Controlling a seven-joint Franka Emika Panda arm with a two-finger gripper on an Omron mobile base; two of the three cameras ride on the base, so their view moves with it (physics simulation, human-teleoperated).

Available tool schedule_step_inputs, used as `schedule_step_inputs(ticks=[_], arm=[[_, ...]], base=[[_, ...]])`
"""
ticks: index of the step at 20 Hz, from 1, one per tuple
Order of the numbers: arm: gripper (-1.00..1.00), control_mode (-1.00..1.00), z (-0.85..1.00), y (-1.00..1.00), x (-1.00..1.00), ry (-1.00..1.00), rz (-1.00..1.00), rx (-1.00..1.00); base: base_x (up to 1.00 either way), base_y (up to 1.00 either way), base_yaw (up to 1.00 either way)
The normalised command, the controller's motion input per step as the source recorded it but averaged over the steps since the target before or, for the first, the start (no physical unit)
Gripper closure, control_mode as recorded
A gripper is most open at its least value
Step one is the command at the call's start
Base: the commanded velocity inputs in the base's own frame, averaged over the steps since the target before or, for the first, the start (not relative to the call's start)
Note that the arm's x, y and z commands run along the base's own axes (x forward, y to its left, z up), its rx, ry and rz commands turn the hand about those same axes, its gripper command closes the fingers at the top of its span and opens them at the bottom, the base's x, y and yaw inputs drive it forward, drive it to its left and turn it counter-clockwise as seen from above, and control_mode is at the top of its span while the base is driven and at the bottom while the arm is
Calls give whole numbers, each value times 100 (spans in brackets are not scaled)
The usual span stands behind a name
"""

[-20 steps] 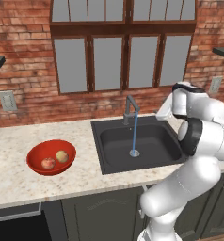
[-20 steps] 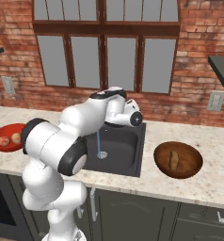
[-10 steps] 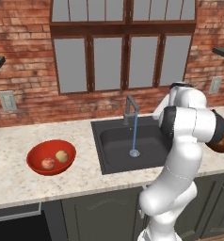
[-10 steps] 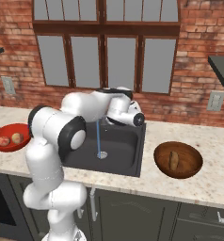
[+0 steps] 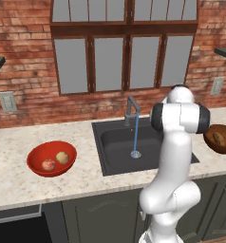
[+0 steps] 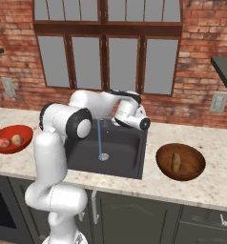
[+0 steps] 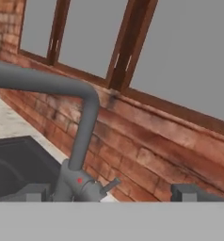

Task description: Pick the peachs from the sink and place them in one bowl. Place the potato in the other bowl. Then turn off the sink faucet.

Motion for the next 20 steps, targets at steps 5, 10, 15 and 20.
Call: schedule_step_inputs(ticks=[5, 10, 15, 20], arm=[[-100, -100, -12, -1, 51, 0, 0, 8], [-100, -100, -15, 0, 35, 0, 0, 6], [-100, -100, -10, 4, 9, 0, 0, 5], [-100, -100, -8, 28, 0, 0, 0, 1]], base=[[0, 0, 0], [0, 0, 0], [0, 0, 0], [0, 0, 0]])
